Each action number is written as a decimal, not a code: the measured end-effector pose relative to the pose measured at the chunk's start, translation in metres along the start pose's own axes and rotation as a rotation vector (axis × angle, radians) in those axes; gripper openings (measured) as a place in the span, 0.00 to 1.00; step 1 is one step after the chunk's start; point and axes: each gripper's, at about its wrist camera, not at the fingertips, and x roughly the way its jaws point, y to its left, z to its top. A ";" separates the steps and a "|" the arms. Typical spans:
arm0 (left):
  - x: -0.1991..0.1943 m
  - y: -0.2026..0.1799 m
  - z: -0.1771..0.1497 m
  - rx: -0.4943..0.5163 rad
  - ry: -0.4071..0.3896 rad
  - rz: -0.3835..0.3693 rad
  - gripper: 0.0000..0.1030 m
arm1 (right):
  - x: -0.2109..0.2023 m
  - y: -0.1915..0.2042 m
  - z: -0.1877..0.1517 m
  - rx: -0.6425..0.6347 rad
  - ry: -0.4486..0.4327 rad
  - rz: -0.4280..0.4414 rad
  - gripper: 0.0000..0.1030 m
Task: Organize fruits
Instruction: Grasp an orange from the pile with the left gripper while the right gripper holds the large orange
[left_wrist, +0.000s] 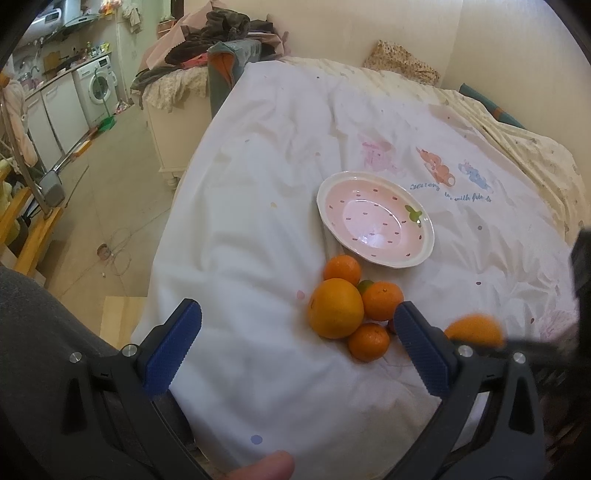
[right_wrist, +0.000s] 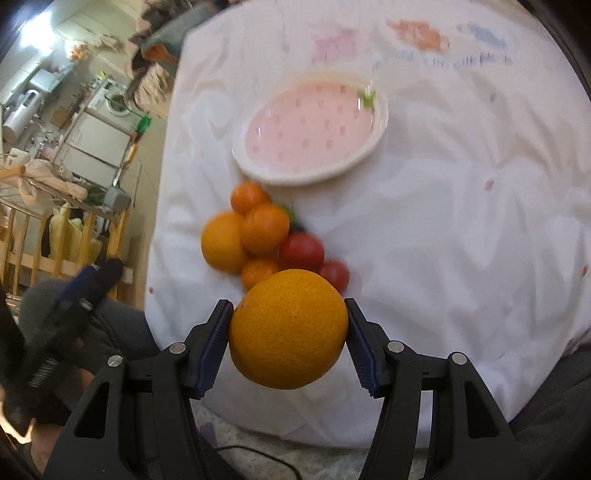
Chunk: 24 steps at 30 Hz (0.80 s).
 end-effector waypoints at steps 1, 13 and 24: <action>0.001 -0.001 0.000 0.004 0.002 0.003 1.00 | -0.005 0.001 0.005 -0.027 -0.033 -0.003 0.60; 0.038 0.000 -0.004 0.015 0.191 0.056 0.99 | -0.042 -0.041 0.062 0.003 -0.182 0.025 0.60; 0.106 -0.013 0.012 0.000 0.486 -0.069 0.75 | -0.030 -0.072 0.057 0.114 -0.173 0.045 0.60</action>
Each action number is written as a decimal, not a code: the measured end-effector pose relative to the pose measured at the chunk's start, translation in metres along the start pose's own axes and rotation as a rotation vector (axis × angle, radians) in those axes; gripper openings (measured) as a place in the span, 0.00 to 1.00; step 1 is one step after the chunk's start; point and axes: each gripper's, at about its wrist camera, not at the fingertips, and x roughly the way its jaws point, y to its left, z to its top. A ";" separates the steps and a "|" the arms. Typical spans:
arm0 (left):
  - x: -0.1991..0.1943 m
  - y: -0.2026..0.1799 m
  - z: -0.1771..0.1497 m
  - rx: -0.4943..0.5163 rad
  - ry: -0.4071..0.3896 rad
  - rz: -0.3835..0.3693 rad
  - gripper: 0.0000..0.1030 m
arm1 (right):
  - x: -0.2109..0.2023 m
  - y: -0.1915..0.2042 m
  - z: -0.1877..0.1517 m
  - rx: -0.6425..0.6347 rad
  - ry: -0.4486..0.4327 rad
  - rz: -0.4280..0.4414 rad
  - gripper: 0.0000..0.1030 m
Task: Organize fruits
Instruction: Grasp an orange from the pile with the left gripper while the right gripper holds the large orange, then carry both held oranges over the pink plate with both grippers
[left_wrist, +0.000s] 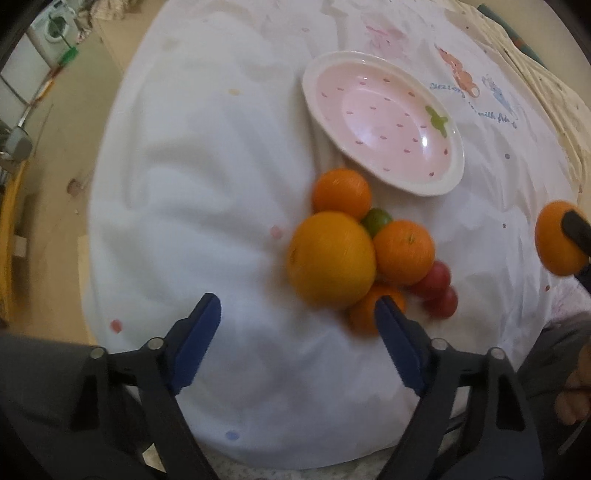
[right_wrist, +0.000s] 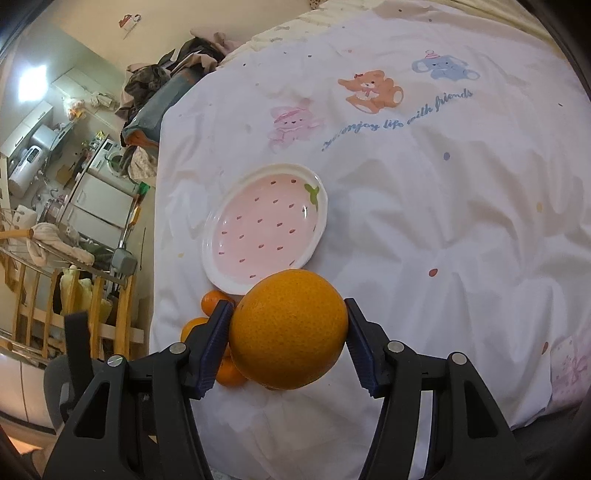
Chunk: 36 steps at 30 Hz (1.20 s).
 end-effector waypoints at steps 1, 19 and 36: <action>0.002 -0.002 0.005 0.001 0.006 -0.014 0.69 | 0.000 0.000 -0.002 -0.004 -0.004 -0.003 0.60; 0.020 -0.016 0.023 0.053 0.000 -0.033 0.45 | 0.011 -0.004 -0.003 0.000 0.002 -0.035 0.60; -0.077 -0.007 0.032 0.101 -0.291 0.113 0.44 | -0.002 -0.001 0.002 0.009 -0.048 0.017 0.60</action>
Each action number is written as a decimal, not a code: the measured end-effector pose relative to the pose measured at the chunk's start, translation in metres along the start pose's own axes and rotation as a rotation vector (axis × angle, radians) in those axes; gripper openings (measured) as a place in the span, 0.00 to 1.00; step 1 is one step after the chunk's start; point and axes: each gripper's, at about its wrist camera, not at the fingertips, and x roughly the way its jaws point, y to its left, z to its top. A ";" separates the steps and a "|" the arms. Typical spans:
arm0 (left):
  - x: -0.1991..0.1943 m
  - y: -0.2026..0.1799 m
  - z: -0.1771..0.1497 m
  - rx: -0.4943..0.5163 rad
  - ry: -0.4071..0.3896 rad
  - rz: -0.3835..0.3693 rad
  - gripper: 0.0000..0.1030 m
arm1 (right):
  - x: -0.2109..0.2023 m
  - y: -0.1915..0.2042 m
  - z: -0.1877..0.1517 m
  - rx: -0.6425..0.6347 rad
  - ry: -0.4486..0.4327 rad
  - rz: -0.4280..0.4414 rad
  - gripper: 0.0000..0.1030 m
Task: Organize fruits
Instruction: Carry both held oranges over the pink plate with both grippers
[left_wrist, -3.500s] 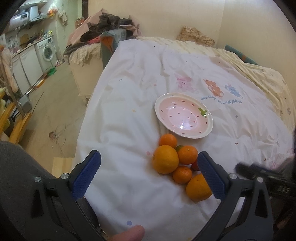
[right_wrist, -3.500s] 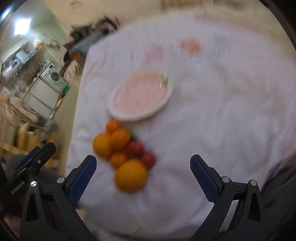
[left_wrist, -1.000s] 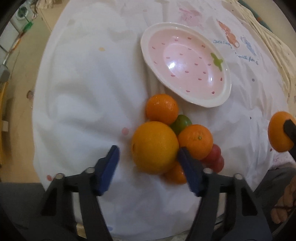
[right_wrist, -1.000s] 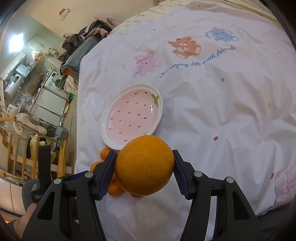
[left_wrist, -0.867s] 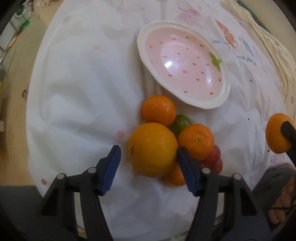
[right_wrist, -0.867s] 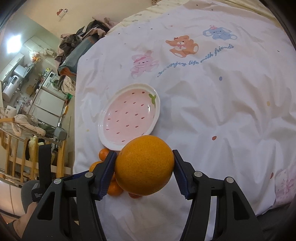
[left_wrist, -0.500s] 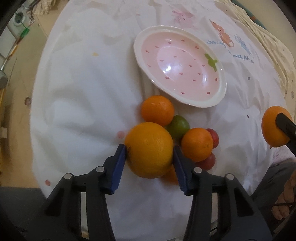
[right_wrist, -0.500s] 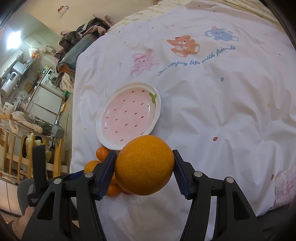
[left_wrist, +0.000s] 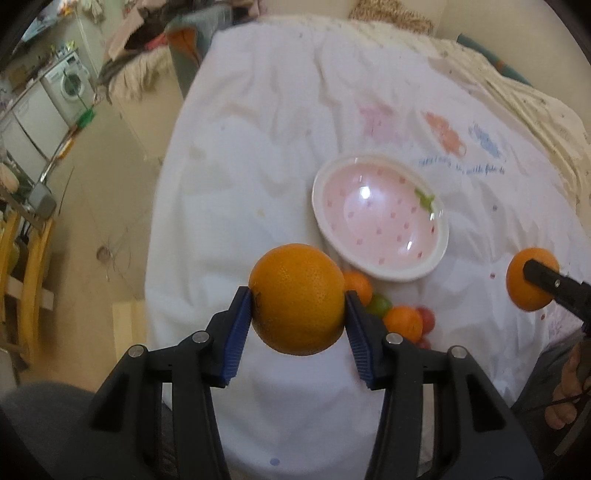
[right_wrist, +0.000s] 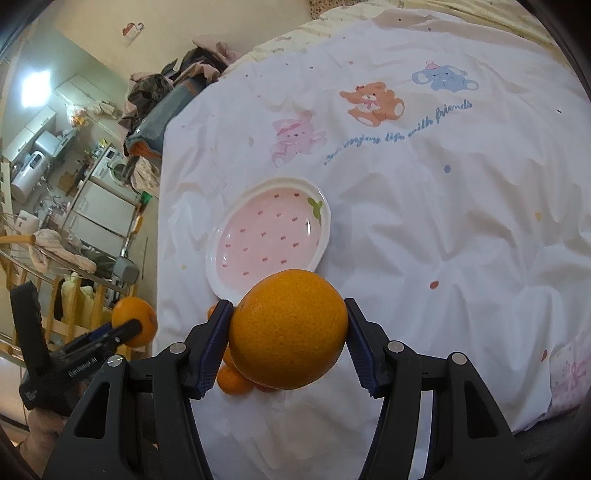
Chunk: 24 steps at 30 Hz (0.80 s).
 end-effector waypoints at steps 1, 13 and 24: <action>-0.002 -0.001 0.005 0.011 -0.013 0.005 0.44 | -0.001 0.000 0.003 0.001 -0.005 0.005 0.60; 0.008 -0.026 0.058 0.078 -0.078 -0.004 0.44 | 0.001 -0.004 0.043 0.001 -0.060 0.019 0.60; 0.045 -0.050 0.094 0.121 -0.065 -0.012 0.44 | 0.032 -0.007 0.085 -0.025 -0.052 0.003 0.60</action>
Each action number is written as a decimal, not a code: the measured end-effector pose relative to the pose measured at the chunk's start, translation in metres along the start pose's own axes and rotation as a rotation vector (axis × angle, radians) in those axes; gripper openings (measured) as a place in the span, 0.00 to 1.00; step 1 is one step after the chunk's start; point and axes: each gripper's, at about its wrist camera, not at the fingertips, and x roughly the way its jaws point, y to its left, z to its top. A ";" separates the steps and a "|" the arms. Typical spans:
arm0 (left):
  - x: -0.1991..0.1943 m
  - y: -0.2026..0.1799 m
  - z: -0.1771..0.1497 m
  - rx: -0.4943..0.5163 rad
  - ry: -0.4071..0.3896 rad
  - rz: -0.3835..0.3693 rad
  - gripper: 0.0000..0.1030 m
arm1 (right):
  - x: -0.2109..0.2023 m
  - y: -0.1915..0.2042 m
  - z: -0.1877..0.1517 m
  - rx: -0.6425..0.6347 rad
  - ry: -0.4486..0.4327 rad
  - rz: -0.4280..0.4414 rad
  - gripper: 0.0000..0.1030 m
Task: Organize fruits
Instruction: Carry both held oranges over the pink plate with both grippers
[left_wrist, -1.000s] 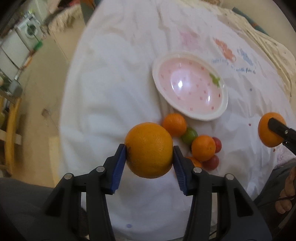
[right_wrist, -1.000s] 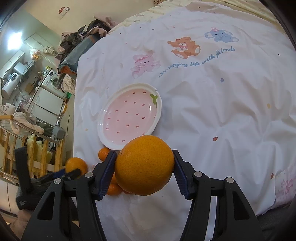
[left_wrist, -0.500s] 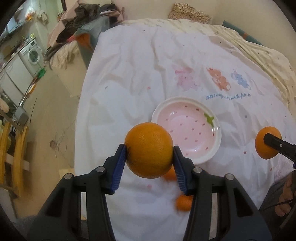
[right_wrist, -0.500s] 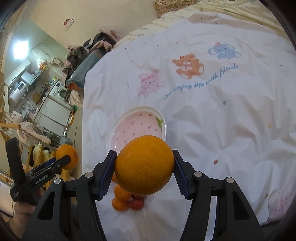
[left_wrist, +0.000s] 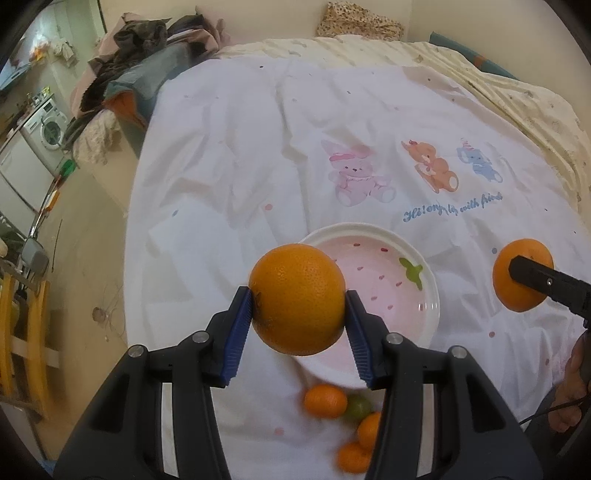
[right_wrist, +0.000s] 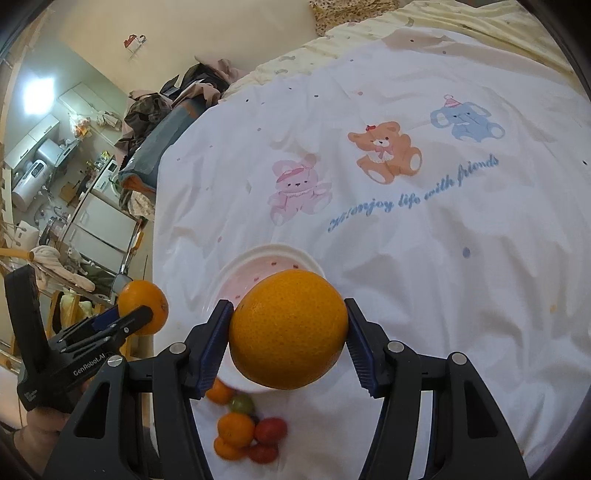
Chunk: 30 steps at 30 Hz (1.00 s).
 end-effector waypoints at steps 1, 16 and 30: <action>0.004 -0.002 0.003 0.004 0.000 0.000 0.44 | 0.005 -0.001 0.005 0.000 0.003 0.002 0.60; 0.065 -0.018 0.017 0.032 0.015 -0.015 0.44 | 0.060 -0.010 0.034 -0.013 0.069 -0.008 0.60; 0.103 -0.010 0.016 0.034 0.055 -0.010 0.45 | 0.114 -0.016 0.037 -0.010 0.150 0.011 0.60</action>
